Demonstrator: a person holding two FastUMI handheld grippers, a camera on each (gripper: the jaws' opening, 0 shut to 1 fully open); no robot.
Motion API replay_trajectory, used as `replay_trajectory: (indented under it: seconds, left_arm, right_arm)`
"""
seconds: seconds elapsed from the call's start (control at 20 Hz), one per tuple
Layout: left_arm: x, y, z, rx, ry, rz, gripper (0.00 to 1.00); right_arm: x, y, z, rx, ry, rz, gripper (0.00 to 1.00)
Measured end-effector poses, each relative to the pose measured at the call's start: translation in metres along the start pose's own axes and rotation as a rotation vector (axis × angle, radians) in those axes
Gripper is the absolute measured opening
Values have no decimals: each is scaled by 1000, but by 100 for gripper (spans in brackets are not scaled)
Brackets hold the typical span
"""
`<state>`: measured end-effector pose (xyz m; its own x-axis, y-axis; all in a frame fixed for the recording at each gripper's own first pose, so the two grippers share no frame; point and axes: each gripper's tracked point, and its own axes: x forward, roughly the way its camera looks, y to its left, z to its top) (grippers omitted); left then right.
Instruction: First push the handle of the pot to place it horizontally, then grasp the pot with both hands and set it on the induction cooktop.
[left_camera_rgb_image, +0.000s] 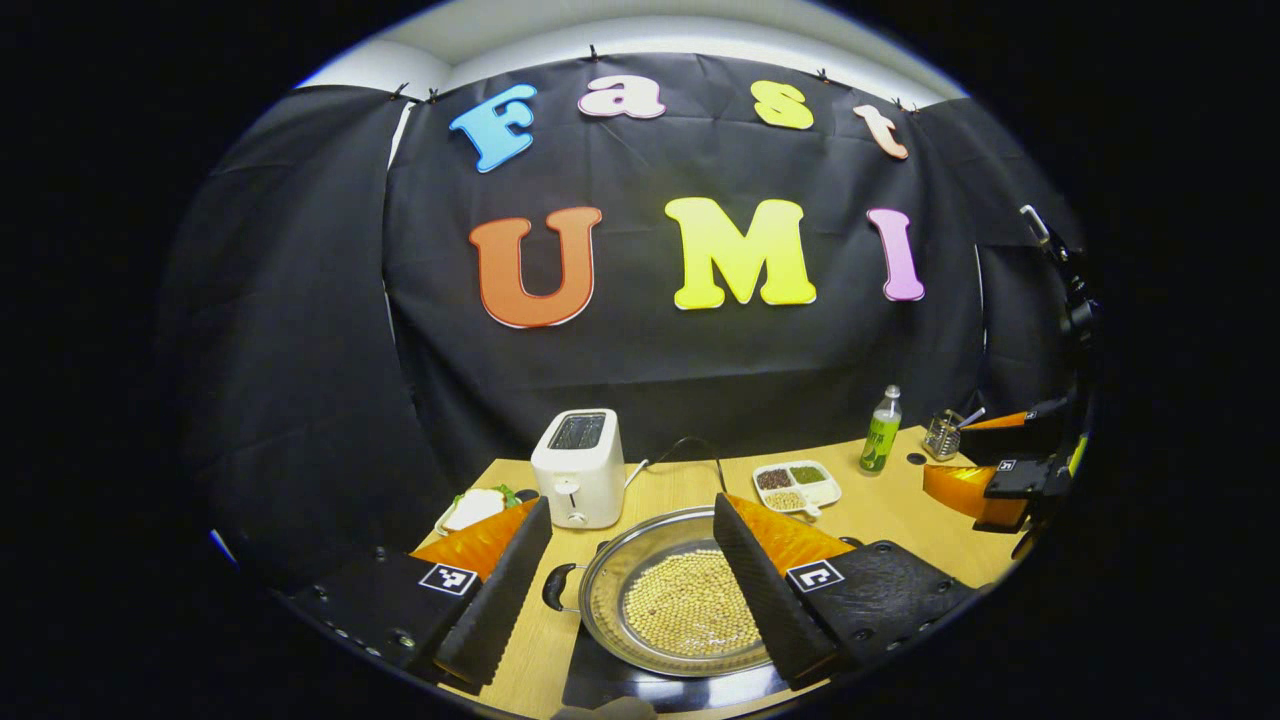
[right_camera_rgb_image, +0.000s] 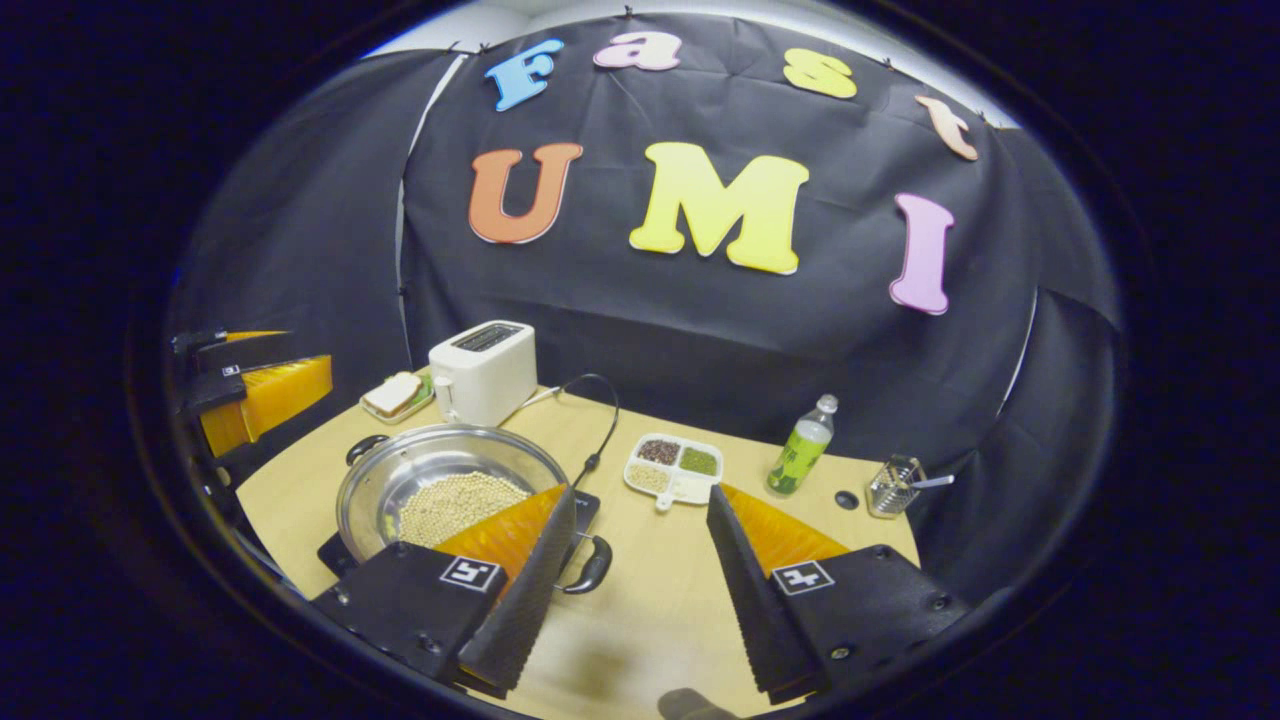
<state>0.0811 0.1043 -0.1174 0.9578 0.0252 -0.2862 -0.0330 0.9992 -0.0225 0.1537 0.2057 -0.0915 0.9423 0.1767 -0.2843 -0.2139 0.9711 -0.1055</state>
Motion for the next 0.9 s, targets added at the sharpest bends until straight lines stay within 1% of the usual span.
replay_trajectory:
  seconds: [0.15,0.2,0.25,0.3,0.45,0.65,0.75,0.9]
  left_arm:
    - [-21,-29,27,-15,-40,-29,97]
    - [-30,-40,36,-8,-59,-33,96]
    - [-36,-50,45,-1,-79,-38,96]
    - [-43,-61,54,1,-98,-45,96]
    - [-63,-104,77,2,-146,-82,96]
    - [-84,-142,105,-10,-199,-81,96]
    - [-92,-156,111,-20,-207,-65,96]
    - [-103,-181,118,-24,-219,-65,96]
  right_arm:
    - [-39,-26,28,-40,-95,-35,84]
    - [-53,-38,35,-43,-123,-52,89]
    - [-67,-48,43,-31,-141,-60,98]
    - [-80,-58,43,-8,-151,-62,100]
    - [-116,-96,52,59,-182,-82,100]
    - [-155,-148,57,126,-217,-104,100]
    - [-169,-172,60,146,-242,-123,100]
    - [-190,-199,60,210,-276,-123,100]
